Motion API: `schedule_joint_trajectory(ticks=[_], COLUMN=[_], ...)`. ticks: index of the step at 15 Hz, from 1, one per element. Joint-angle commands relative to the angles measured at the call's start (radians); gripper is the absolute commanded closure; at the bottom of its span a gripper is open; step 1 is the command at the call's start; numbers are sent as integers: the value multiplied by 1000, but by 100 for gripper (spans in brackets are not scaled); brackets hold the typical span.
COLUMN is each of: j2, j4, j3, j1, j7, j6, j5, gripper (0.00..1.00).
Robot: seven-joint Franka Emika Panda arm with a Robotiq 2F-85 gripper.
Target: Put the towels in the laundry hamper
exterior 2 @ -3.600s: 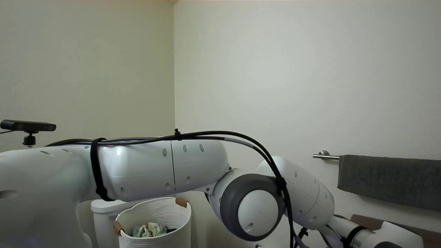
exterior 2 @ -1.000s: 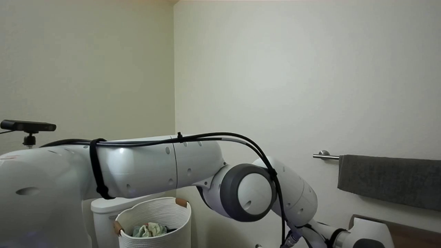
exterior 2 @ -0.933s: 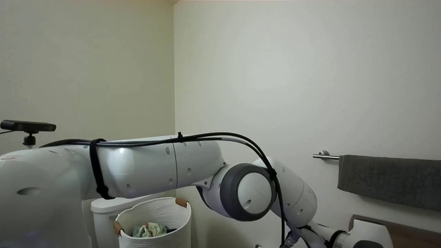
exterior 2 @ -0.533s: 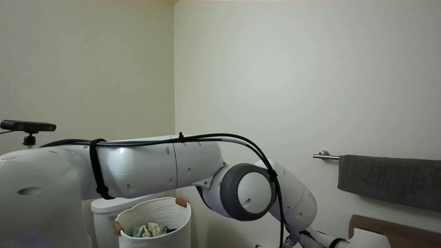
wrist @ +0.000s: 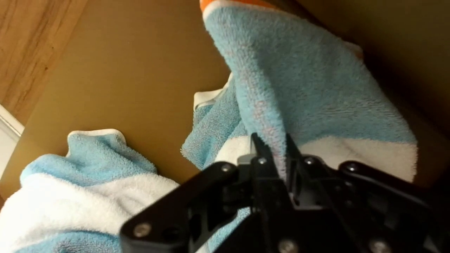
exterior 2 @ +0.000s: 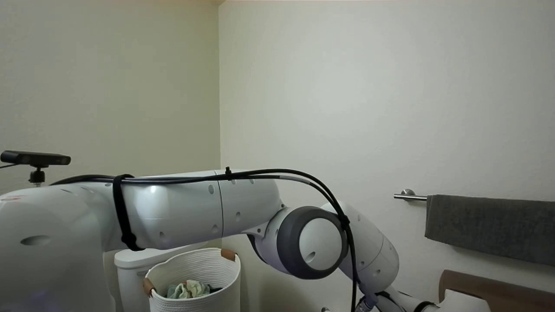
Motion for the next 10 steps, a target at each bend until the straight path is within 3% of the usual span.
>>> schedule_joint_trajectory(ticks=[1, 5, 10], j2=[0, -2, -9], j4=[18, 85, 268], j3=[33, 105, 145], j1=[-23, -69, -70], j7=[-86, -229, -289], j6=[-69, -192, -343], j5=[41, 97, 118], gripper=[94, 88, 88])
